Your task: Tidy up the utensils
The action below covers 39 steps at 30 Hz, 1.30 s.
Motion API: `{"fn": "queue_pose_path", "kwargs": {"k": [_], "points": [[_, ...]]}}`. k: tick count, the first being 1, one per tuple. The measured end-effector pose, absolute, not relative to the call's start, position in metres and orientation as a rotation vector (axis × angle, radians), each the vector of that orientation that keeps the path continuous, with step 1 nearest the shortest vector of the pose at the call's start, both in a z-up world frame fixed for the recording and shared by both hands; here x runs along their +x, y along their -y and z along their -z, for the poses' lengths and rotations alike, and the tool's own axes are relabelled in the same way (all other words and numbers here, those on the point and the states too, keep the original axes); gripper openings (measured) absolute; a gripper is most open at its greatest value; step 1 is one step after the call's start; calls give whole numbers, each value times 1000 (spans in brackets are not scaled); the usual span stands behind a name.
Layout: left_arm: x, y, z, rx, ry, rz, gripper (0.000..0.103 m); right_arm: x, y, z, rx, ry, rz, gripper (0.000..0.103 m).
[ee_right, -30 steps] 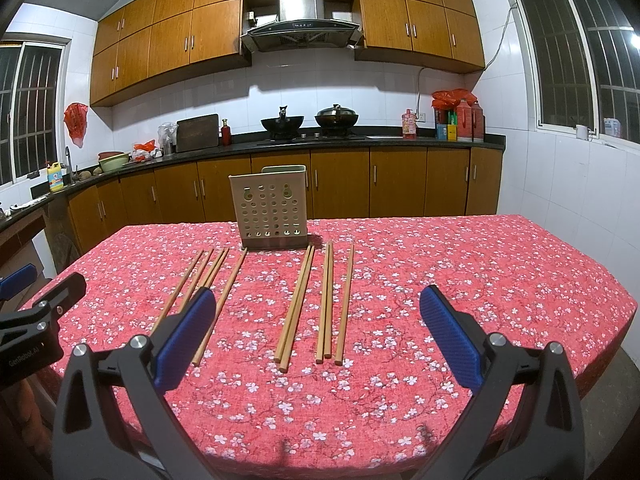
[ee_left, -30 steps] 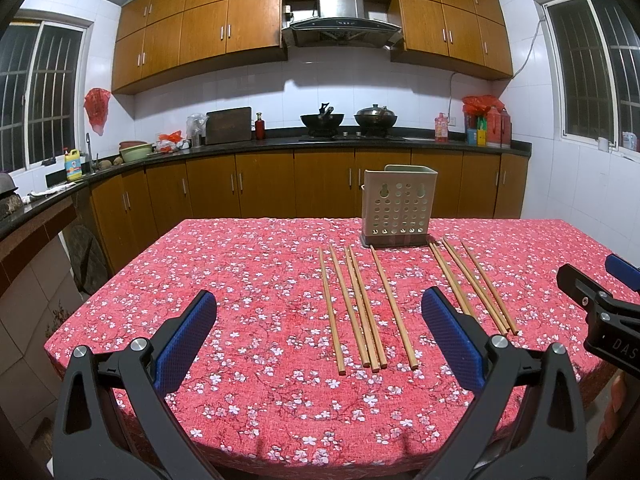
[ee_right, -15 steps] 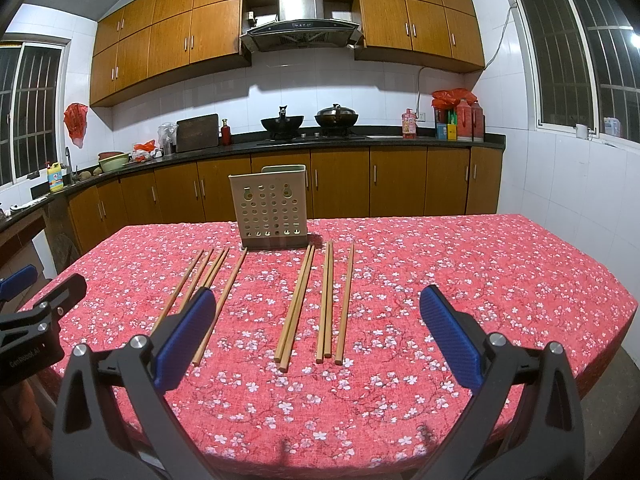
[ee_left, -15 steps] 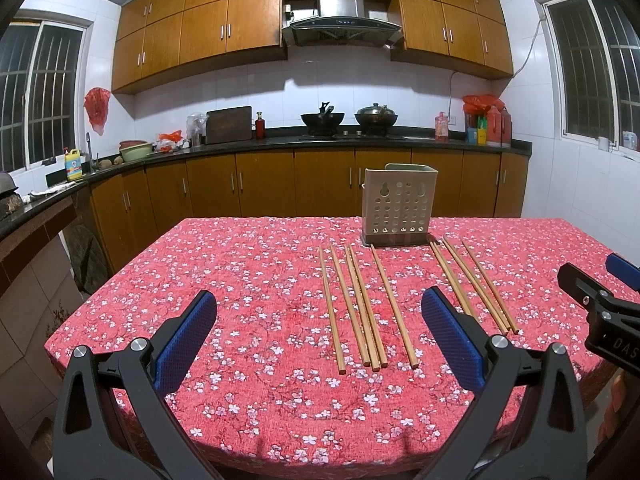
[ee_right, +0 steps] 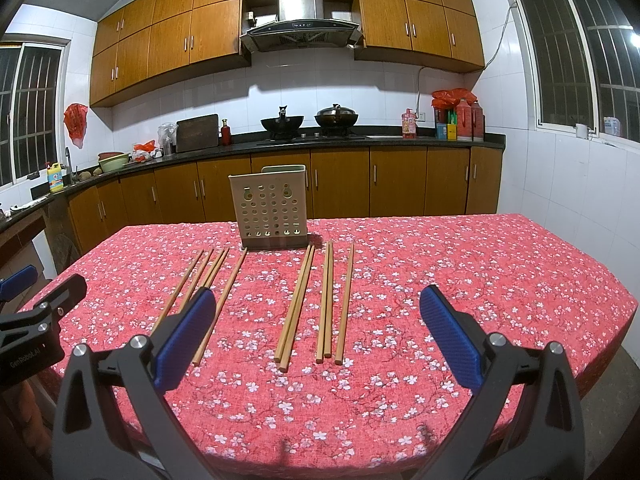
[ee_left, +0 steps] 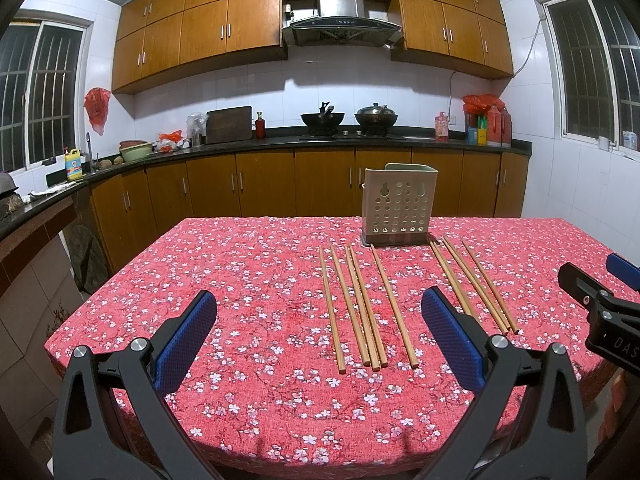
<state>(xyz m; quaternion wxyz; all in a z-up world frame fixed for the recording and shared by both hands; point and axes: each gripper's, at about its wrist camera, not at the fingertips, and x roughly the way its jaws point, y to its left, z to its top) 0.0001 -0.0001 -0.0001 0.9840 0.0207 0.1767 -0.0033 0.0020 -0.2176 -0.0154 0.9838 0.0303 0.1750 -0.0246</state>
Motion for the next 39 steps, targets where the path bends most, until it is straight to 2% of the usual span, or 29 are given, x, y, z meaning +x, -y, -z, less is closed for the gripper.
{"fn": "queue_pose_path", "kwargs": {"k": [18, 27, 30, 32, 35, 39], "points": [[2, 0, 7, 43, -370, 1, 101, 4, 219, 16, 69, -362, 53, 99], [42, -17, 28, 41, -504, -54, 101, 48, 250, 38, 191, -531, 94, 99], [53, -17, 33, 44, -548, -66, 101, 70, 262, 48, 238, -605, 108, 86], [63, -19, 37, 41, -579, -67, 101, 84, 267, 56, 249, -652, 104, 70], [76, -19, 41, 37, -619, -54, 100, 107, 270, 69, 247, -739, 104, 52], [92, -14, 44, 41, -651, -29, 84, 131, 272, 81, 256, -807, 95, 37]]}}
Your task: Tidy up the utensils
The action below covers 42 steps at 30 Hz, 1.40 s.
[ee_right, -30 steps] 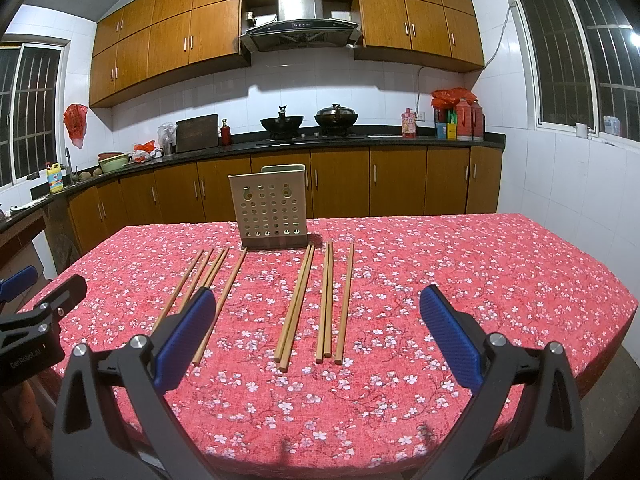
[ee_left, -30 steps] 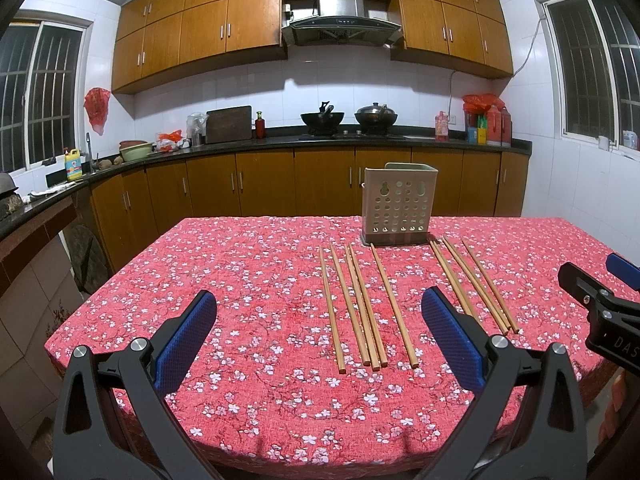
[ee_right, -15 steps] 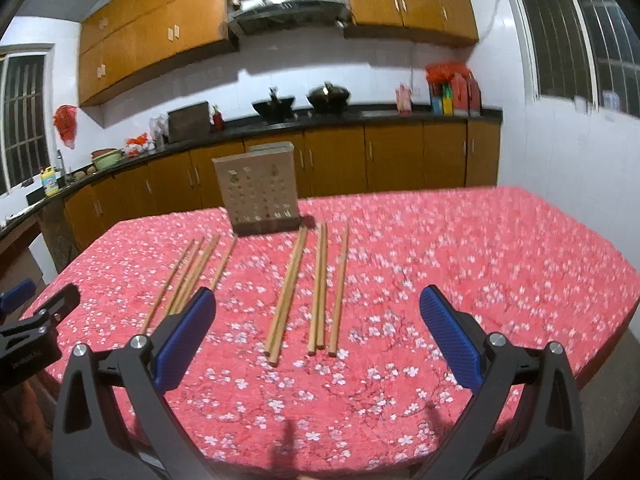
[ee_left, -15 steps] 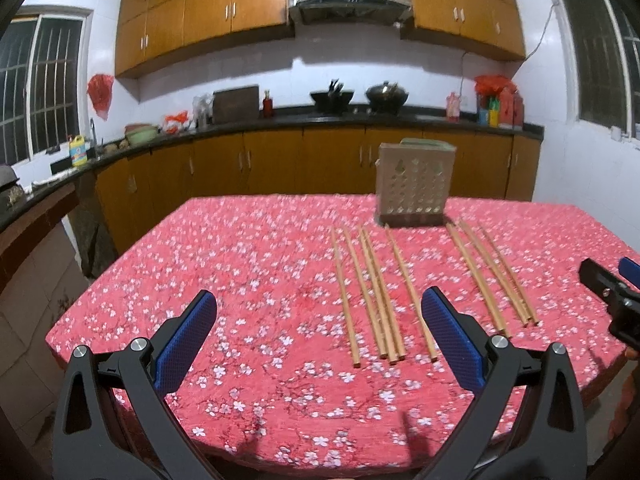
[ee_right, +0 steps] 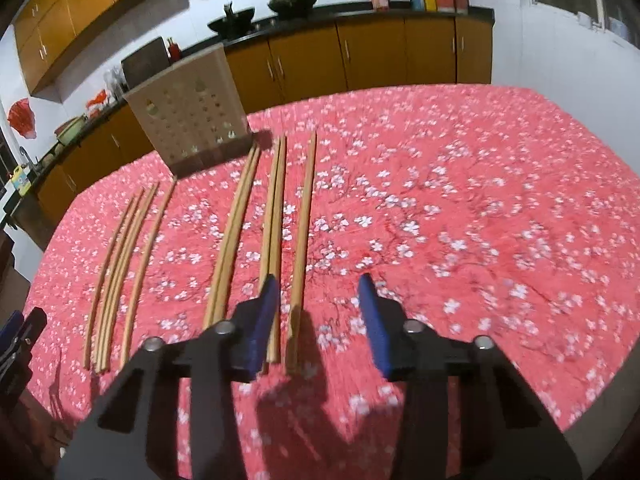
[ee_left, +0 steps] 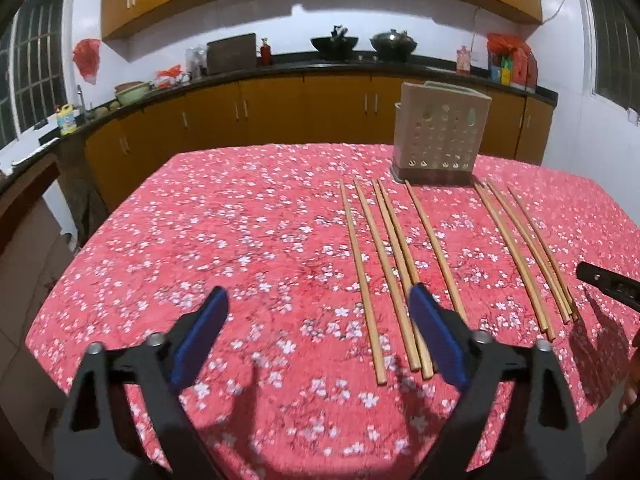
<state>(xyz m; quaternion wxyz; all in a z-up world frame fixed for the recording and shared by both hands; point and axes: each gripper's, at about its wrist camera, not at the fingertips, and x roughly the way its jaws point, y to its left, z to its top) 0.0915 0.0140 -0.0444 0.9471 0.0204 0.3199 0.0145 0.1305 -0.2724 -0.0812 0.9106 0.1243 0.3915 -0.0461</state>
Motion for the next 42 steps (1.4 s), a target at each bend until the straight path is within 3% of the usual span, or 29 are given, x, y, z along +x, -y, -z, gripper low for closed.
{"fn": "queue_pose_path", "kwargs": {"k": [2, 7, 11, 23, 33, 42], "points": [[99, -13, 48, 36, -675, -7, 72, 141, 271, 87, 253, -833, 90, 32], [117, -8, 57, 28, -730, 40, 62, 158, 266, 97, 236, -875, 81, 27], [129, -5, 66, 7, -783, 74, 50, 160, 261, 98, 188, -869, 84, 14], [152, -5, 82, -1, -883, 83, 13, 168, 261, 98, 156, -876, 96, 8], [202, -26, 82, 40, -889, 14, 8, 207, 280, 98, 185, -875, 125, 8], [196, -33, 79, -19, -883, 64, 8, 208, 283, 99, 176, -864, 120, 8]]}}
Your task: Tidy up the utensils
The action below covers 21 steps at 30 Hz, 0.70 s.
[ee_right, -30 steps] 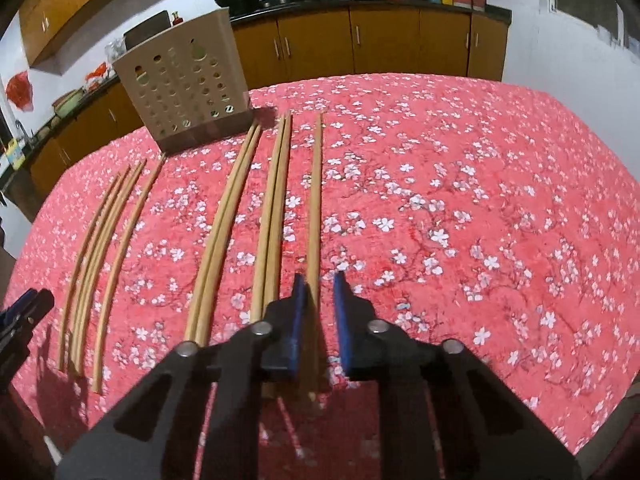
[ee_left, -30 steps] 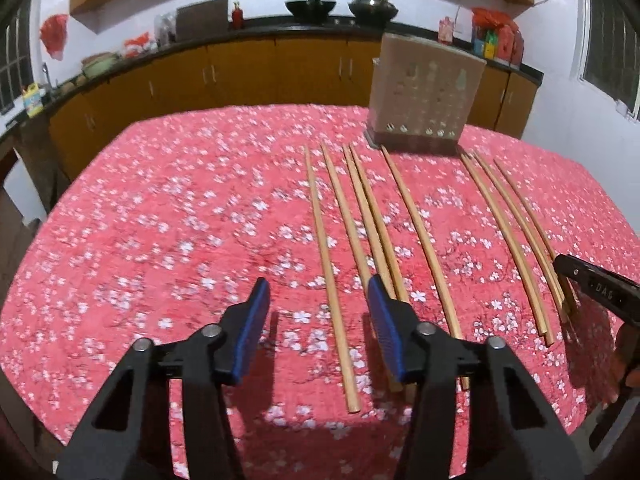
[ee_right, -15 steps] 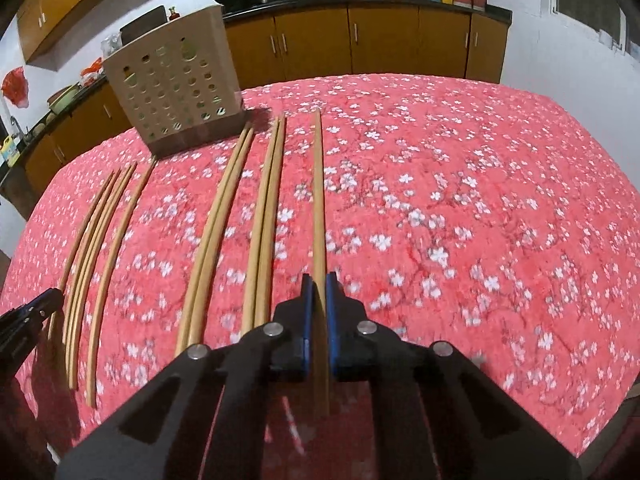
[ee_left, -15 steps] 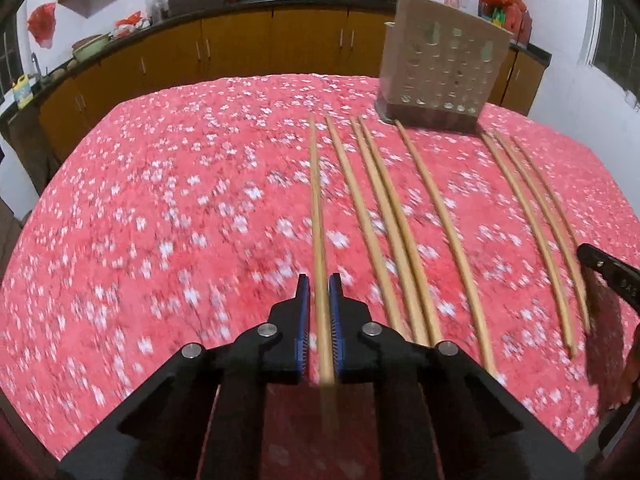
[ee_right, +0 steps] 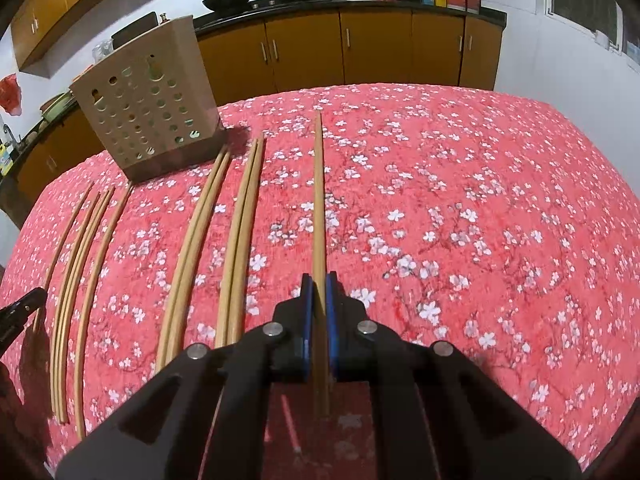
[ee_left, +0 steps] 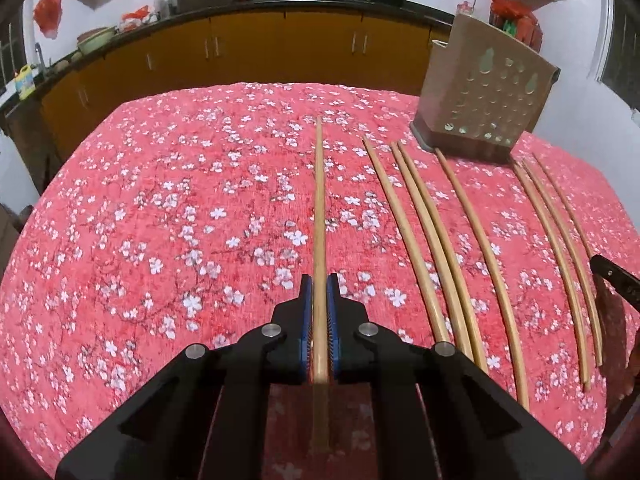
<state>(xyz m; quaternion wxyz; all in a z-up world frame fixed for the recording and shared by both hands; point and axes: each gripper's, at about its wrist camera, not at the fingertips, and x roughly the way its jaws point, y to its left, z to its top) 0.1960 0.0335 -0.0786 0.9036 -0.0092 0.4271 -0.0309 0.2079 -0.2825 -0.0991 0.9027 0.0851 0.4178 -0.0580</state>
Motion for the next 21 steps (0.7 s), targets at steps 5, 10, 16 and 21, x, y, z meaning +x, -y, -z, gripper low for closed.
{"fn": "queue_pose_path", "kwargs": {"k": [5, 10, 16, 21], "points": [[186, -33, 76, -2, -883, 69, 8, 202, 279, 100, 154, -861, 121, 8], [189, -31, 76, 3, -888, 68, 8, 200, 281, 97, 169, -857, 108, 8], [184, -40, 51, -13, -836, 67, 8, 185, 286, 57, 164, -730, 104, 8], [180, -47, 20, -30, -756, 57, 8, 177, 291, 23, 169, -631, 106, 8]]}}
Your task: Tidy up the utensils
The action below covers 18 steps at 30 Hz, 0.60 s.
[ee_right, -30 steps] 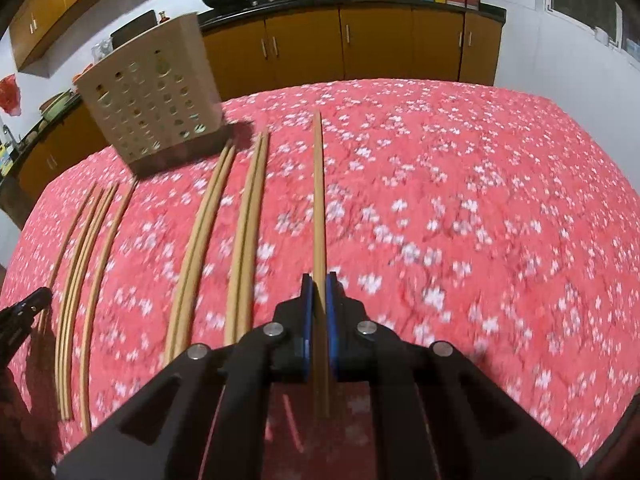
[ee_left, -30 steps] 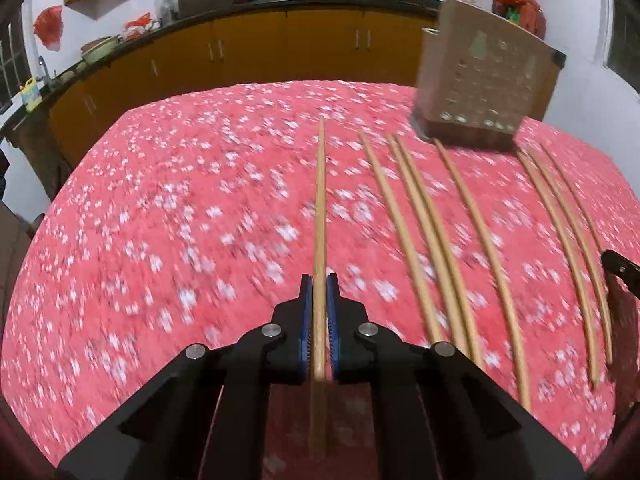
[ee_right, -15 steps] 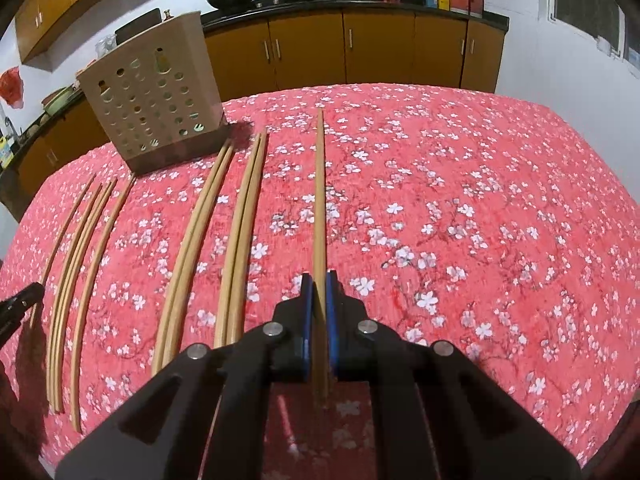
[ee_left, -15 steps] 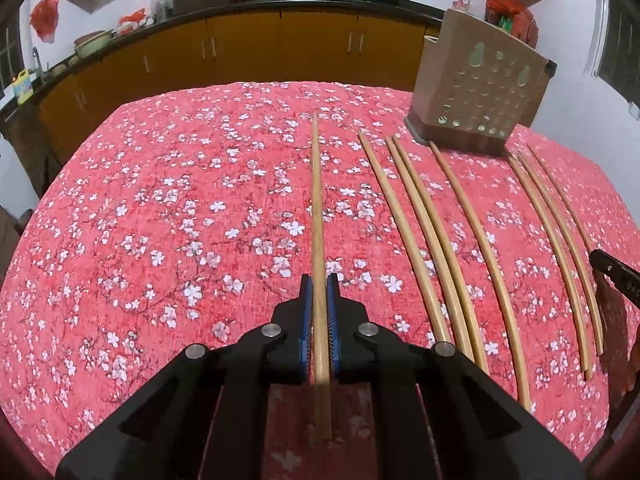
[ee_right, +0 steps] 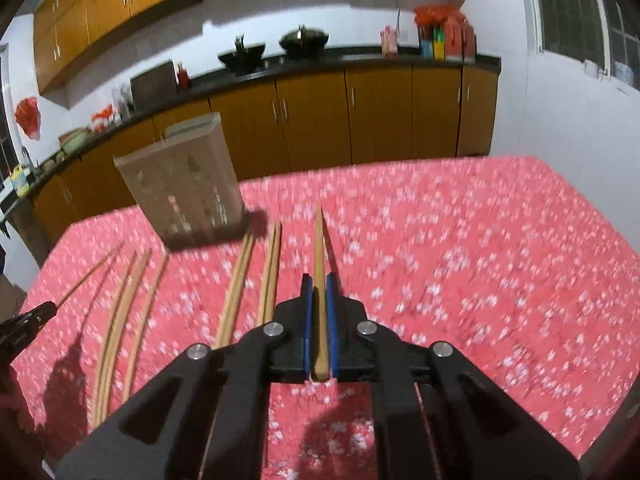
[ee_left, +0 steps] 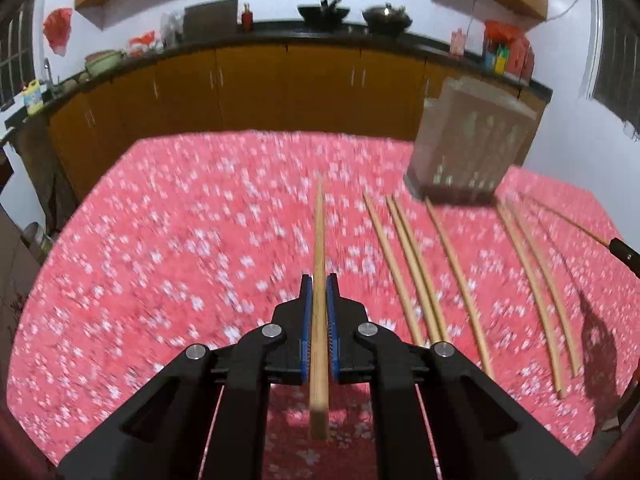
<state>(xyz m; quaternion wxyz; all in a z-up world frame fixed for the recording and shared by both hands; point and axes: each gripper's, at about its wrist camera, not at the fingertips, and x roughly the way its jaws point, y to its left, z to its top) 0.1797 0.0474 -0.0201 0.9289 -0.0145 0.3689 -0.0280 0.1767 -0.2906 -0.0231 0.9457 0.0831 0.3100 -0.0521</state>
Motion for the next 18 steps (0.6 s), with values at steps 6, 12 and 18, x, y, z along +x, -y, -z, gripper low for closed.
{"fn": "queue_pose_path", "kwargs": {"k": [6, 12, 18], "points": [[174, -58, -22, -80, -636, 57, 8, 170, 291, -13, 158, -510, 114, 8], [174, -66, -55, -100, -546, 53, 8, 170, 293, -35, 151, -447, 117, 8], [180, -66, -63, -92, -523, 45, 8, 173, 291, -41, 143, -434, 117, 8]]}}
